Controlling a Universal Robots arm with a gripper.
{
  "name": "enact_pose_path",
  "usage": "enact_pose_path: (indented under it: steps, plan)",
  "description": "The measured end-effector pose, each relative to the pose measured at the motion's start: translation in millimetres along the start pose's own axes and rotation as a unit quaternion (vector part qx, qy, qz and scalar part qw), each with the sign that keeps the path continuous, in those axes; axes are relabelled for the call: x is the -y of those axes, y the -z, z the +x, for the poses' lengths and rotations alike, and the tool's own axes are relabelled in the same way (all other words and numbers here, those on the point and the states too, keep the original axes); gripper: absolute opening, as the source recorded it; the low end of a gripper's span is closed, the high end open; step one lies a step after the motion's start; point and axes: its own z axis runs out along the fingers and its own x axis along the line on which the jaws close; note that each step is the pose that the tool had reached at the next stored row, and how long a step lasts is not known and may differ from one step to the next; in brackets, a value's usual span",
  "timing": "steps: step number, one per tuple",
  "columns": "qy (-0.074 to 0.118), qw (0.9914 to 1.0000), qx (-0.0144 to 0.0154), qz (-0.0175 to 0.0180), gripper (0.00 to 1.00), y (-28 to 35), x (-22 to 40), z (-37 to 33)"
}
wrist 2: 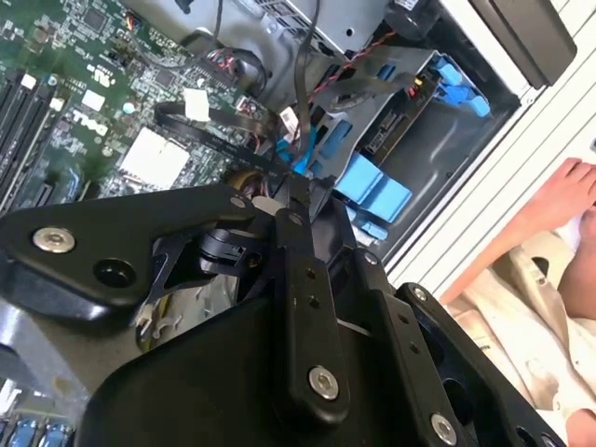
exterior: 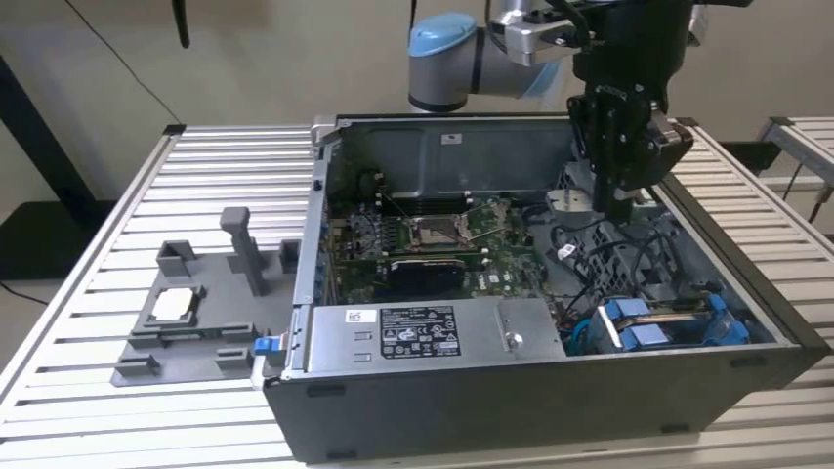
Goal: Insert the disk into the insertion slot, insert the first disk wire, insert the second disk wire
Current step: 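Insert the second disk wire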
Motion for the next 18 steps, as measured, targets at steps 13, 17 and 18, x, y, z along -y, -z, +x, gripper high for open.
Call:
enact_pose_path:
  steps: [13,17,18]
  plan:
    - [0.002,0.99954,-0.0089,0.029,0.27,-1.7,-12.6,-1.9]
    - [0.006,0.99941,-0.0083,0.033,0.27,-2.3,-13.2,-2.1]
    - [0.007,0.99938,-0.0082,0.0335,0.27,-2.4,-13.4,-2.2]
